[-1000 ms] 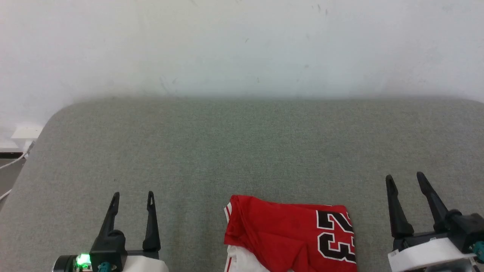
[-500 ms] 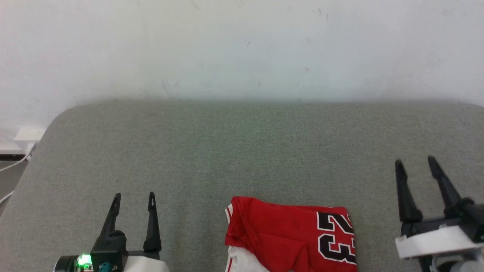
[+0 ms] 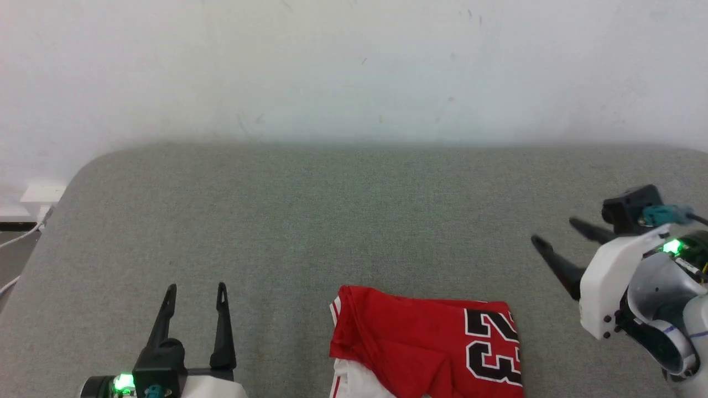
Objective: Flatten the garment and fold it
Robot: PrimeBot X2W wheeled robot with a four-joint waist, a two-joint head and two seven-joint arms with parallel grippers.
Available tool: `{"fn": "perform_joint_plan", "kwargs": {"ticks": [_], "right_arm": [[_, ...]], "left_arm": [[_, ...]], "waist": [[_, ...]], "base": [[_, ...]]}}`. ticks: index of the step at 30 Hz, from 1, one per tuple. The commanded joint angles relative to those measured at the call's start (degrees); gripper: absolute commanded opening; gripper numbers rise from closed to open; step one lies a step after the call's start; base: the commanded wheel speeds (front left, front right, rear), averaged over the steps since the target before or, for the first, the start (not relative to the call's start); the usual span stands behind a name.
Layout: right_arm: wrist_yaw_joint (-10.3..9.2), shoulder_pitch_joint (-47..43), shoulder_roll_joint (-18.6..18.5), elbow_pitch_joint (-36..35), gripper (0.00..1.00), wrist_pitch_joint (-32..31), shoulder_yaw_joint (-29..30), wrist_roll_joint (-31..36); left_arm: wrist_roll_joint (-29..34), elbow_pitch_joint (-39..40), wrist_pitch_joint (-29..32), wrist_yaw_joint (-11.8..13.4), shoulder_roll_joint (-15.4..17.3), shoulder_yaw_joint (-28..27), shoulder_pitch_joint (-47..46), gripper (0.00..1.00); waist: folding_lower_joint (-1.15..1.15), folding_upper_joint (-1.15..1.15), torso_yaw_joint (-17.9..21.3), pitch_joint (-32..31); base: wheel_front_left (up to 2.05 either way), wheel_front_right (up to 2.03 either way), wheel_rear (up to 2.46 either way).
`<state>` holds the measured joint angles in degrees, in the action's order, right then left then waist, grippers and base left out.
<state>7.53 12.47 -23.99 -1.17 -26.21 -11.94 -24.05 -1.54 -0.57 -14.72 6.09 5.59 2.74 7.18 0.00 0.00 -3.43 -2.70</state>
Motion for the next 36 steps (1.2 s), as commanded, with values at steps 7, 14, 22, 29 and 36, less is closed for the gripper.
{"fn": "perform_joint_plan", "kwargs": {"ticks": [7,14,22,29,36], "right_arm": [[-0.04,2.8,-9.8,2.4,1.00,-23.1,-9.0,-17.5],[-0.04,3.1,-9.3,7.9,1.00,-29.0,-12.9,-25.0],[-0.04,4.3,-3.1,17.1,1.00,-24.8,-16.4,-25.9],[-0.04,4.2,-2.0,20.9,0.00,-19.7,-22.1,-26.2],[-0.04,8.2,-5.8,15.6,0.00,-9.8,-26.9,-25.5]], "left_arm": [[0.5,-0.3,-0.3,-0.4,-0.5,0.4,-0.3,1.00],[0.5,-0.3,-0.3,-0.7,-0.9,1.1,-2.1,1.00],[0.6,-0.9,-0.3,-1.0,-1.3,2.0,-5.2,1.00],[0.6,-1.5,-0.3,-0.9,-1.5,2.2,-6.0,1.00],[0.5,-1.8,-0.3,-0.5,-1.2,1.1,-4.7,1.00]], "waist": [[0.00,0.00,-0.8,1.4],[0.00,0.00,-2.4,4.5],[0.00,0.00,-4.1,8.6],[0.00,0.00,-4.3,9.3],[0.00,0.00,-1.7,7.0]], "base": [[0.00,0.00,0.00],[0.00,0.00,0.00],[0.00,0.00,0.00],[0.00,0.00,0.00],[0.00,0.00,0.00]]}}
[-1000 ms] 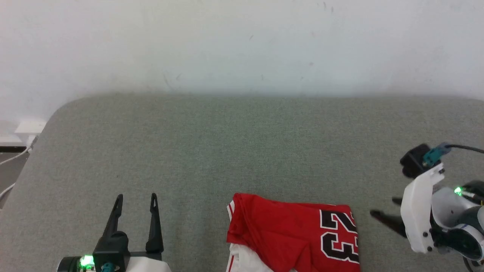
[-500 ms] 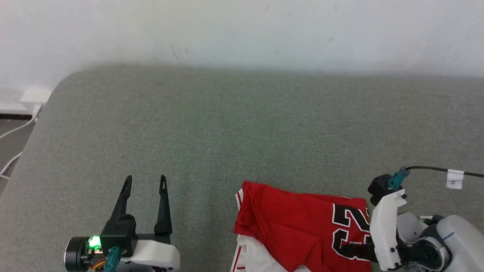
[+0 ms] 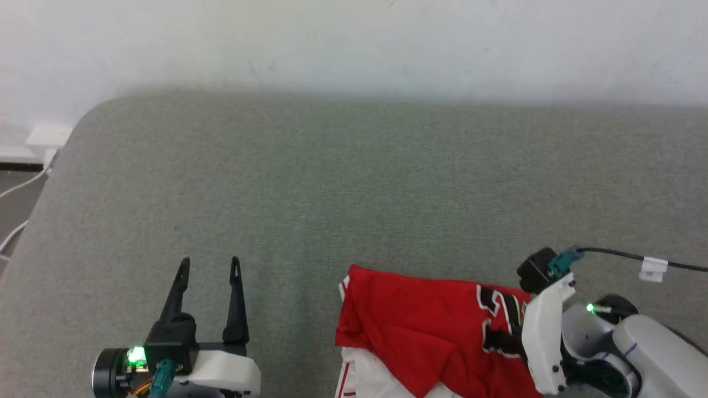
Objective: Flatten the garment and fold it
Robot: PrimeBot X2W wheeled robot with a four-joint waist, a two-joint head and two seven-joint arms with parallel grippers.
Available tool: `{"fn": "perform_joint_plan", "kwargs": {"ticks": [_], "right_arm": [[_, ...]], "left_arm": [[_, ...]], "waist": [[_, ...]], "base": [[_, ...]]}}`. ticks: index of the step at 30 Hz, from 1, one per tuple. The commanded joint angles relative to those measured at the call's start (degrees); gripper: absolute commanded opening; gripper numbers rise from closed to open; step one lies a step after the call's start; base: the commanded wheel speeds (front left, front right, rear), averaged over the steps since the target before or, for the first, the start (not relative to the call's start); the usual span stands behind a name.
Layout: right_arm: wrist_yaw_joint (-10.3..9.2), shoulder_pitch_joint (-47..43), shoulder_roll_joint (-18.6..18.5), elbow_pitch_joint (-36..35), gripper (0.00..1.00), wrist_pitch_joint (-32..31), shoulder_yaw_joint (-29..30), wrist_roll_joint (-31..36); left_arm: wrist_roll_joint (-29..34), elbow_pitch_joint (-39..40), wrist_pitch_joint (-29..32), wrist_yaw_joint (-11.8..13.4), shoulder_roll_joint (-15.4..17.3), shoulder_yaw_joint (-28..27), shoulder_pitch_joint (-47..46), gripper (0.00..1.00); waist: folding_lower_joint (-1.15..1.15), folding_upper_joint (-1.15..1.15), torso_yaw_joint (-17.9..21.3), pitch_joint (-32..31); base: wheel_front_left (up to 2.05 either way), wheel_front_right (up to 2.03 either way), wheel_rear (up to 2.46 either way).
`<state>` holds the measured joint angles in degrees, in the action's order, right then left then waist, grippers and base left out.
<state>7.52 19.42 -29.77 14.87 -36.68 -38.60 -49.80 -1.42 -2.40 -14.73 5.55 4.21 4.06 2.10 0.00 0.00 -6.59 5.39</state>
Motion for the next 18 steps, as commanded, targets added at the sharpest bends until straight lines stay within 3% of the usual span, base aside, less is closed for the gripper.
{"fn": "perform_joint_plan", "kwargs": {"ticks": [1,9,18], "right_arm": [[-0.03,2.2,-0.7,-1.4,0.00,2.0,-0.8,0.4],[-0.03,11.5,-8.7,-9.1,0.00,6.4,-6.8,5.5],[-0.03,20.4,-17.6,-8.1,0.00,9.6,-7.1,11.3]], "left_arm": [[0.3,0.2,-0.3,0.1,0.2,-0.5,0.8,1.00],[-0.2,2.2,-0.3,0.9,0.2,-2.7,2.2,1.00],[0.3,6.4,-0.3,2.0,1.0,-5.4,-0.2,1.00]], "waist": [[0.00,0.00,2.3,-1.4],[0.00,0.00,11.2,0.4],[0.00,0.00,22.2,9.0]], "base": [[0.00,0.00,0.00],[0.00,0.00,0.00],[0.00,0.00,0.00]]}}
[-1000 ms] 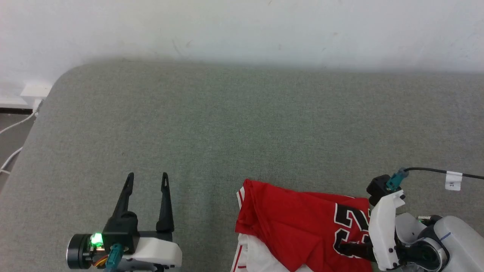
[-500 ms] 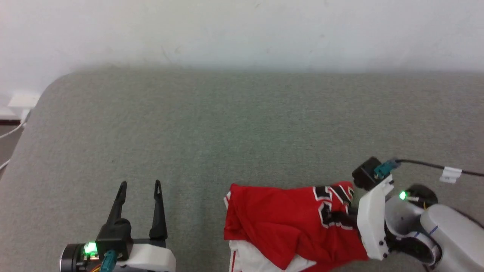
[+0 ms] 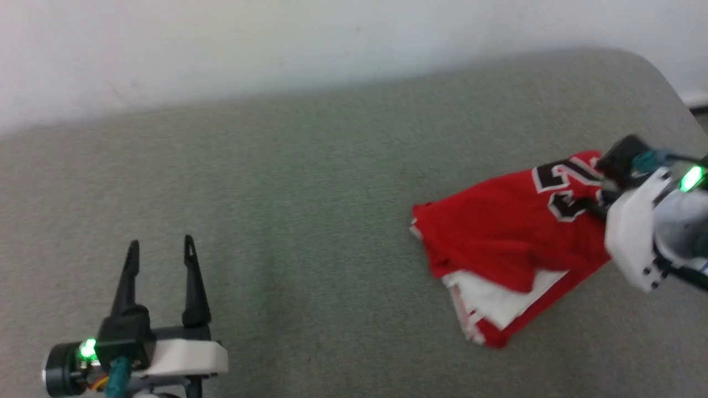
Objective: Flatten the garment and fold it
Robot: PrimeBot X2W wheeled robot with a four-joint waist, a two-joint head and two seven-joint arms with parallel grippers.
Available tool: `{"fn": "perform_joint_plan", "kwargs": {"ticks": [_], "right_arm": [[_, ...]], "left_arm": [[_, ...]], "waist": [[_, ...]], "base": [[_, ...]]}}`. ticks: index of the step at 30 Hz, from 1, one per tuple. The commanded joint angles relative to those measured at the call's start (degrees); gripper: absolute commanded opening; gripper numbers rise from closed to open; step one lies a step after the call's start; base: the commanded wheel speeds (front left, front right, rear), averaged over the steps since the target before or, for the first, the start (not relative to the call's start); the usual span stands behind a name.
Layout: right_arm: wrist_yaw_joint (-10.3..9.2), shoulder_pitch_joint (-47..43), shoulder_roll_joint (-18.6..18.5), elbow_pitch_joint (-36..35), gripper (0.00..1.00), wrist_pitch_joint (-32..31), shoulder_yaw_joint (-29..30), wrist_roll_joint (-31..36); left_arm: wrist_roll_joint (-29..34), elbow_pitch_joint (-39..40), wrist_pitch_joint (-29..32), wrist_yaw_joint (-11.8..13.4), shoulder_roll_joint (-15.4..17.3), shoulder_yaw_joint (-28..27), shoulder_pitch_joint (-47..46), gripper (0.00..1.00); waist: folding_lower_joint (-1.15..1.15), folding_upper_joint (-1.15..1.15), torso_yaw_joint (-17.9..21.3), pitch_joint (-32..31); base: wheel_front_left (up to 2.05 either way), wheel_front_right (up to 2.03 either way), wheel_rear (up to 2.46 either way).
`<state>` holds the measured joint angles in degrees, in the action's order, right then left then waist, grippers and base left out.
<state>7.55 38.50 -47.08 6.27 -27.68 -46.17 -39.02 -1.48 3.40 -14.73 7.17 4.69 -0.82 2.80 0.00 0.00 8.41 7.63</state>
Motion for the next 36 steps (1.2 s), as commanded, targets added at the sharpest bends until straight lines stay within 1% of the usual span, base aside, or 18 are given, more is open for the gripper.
{"fn": "perform_joint_plan", "kwargs": {"ticks": [1,3,6,11,16,18,19,22,26,27,28,29,32,36], "right_arm": [[-0.06,2.2,-0.6,1.6,0.00,1.4,1.2,0.9],[-0.06,3.7,-1.0,4.3,0.00,2.8,2.3,1.7],[-0.06,5.8,-1.6,7.8,0.00,4.6,3.3,4.0],[-0.06,9.5,-2.0,15.3,0.00,7.5,5.6,8.7],[-0.06,12.3,-2.0,25.0,0.00,9.6,9.1,12.1],[-0.06,13.2,-1.6,29.0,0.00,10.6,11.0,13.0],[-0.06,13.2,-1.6,29.0,0.00,10.6,11.0,13.0],[-0.06,14.2,-0.6,34.1,0.00,12.6,13.4,14.9],[-0.06,14.8,2.1,39.3,0.00,15.8,16.0,17.0],[-0.06,14.8,2.7,40.5,0.08,16.2,16.4,17.5],[-0.06,14.9,3.3,41.7,0.67,16.8,17.1,17.8],[-0.06,15.1,3.9,43.0,1.00,17.3,17.9,18.2],[-0.06,15.3,4.2,46.0,1.00,19.1,19.5,20.6],[-0.06,16.2,3.6,47.3,1.00,25.1,22.2,25.7]], "left_arm": [[0.5,1.1,-0.3,0.4,0.7,-0.8,-1.3,1.00],[0.9,2.2,-0.3,0.5,1.1,-1.1,-2.1,1.00],[1.6,3.7,-0.3,0.2,2.1,-0.8,-3.8,1.00],[2.2,5.9,-0.3,-0.4,3.7,-0.1,-6.9,1.00],[2.5,7.7,-0.3,-0.7,4.8,0.7,-8.9,1.00],[2.6,8.2,-0.3,-0.7,5.1,1.0,-9.5,1.00],[2.6,8.2,-0.3,-0.7,5.1,1.0,-9.5,1.00],[2.5,8.6,-0.3,-0.6,5.6,1.3,-10.2,1.00],[2.4,8.7,-0.3,-0.4,5.9,1.6,-10.9,1.00],[2.3,8.6,-0.3,-0.3,5.8,1.7,-11.0,1.00],[2.2,8.4,-0.3,-0.2,5.8,1.9,-11.1,1.00],[2.1,8.2,-0.3,-0.1,5.8,2.0,-11.2,1.00],[1.7,7.2,-0.3,0.2,5.2,2.4,-11.1,1.00],[0.8,5.7,-0.3,0.8,4.3,2.3,-10.0,1.00]], "waist": [[0.00,0.00,8.2,7.8],[0.00,0.00,9.6,10.0],[0.00,0.00,10.5,13.5],[0.00,0.00,10.2,18.4],[0.00,0.00,9.3,21.7],[0.00,0.00,8.9,22.7],[0.00,0.00,8.9,22.7],[0.00,0.00,8.3,23.8],[0.00,0.00,7.8,24.5],[0.00,0.00,7.6,24.4],[0.00,0.00,7.4,24.2],[0.00,0.00,7.3,23.8],[0.00,0.00,6.4,21.4],[0.00,0.00,5.0,16.7]], "base": [[0.00,0.00,0.00],[0.00,0.00,0.00],[0.00,0.00,0.00],[0.00,0.00,0.00],[0.00,0.00,0.00],[0.00,0.00,0.00],[0.00,0.00,0.00],[0.00,0.00,0.00],[0.00,0.00,0.00],[0.00,0.00,0.00],[0.00,0.00,0.00],[0.00,0.00,0.00],[0.00,0.00,0.00],[0.00,0.00,0.00]]}}
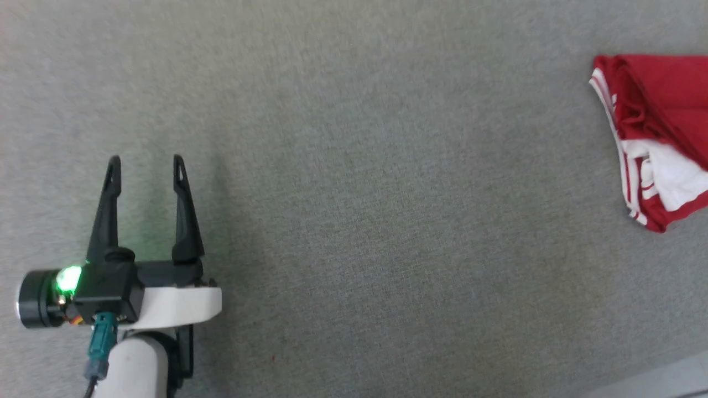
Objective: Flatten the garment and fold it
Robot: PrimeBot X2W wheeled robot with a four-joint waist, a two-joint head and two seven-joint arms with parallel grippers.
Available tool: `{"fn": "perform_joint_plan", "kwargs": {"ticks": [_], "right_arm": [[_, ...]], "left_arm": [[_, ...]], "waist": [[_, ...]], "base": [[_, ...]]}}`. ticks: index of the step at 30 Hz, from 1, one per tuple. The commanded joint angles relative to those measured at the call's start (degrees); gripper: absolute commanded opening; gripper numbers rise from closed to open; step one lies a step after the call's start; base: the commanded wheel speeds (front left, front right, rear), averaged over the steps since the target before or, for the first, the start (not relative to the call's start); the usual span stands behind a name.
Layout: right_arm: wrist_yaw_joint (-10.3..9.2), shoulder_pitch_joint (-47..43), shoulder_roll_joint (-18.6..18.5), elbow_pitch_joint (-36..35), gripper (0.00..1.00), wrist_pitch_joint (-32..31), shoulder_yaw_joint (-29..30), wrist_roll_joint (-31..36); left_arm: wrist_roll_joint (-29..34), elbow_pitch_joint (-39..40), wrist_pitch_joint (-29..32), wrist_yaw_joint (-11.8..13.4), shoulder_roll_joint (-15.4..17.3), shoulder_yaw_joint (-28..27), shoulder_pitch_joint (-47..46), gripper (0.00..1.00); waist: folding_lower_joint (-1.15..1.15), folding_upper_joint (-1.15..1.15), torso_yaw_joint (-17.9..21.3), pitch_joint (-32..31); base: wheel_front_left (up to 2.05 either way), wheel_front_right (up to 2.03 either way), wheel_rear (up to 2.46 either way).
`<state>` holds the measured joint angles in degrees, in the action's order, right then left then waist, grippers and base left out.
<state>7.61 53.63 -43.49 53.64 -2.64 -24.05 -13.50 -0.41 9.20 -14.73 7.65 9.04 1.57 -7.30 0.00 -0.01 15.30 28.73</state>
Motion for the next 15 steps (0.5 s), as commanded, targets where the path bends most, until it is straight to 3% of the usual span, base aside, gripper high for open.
{"fn": "perform_joint_plan", "kwargs": {"ticks": [1,8,15], "right_arm": [[-0.12,1.2,0.0,-0.3,1.00,2.3,1.0,1.3],[-0.12,-0.7,3.8,-4.8,1.00,15.5,9.0,5.8],[-0.12,-7.8,11.3,-19.0,1.00,17.6,17.1,8.6]], "left_arm": [[-0.4,-0.4,-0.3,0.4,-0.3,-0.1,0.6,1.00],[-1.4,-1.6,-0.3,1.2,-1.8,-1.0,5.0,1.00],[-1.9,-2.7,-0.3,0.9,-3.0,-1.3,7.5,1.00]], "waist": [[0.00,0.01,-2.3,-5.6],[0.00,0.01,-4.9,-13.0],[0.00,0.01,-7.8,-17.3]], "base": [[0.00,0.00,0.00],[0.00,0.00,0.00],[0.00,0.00,0.00]]}}
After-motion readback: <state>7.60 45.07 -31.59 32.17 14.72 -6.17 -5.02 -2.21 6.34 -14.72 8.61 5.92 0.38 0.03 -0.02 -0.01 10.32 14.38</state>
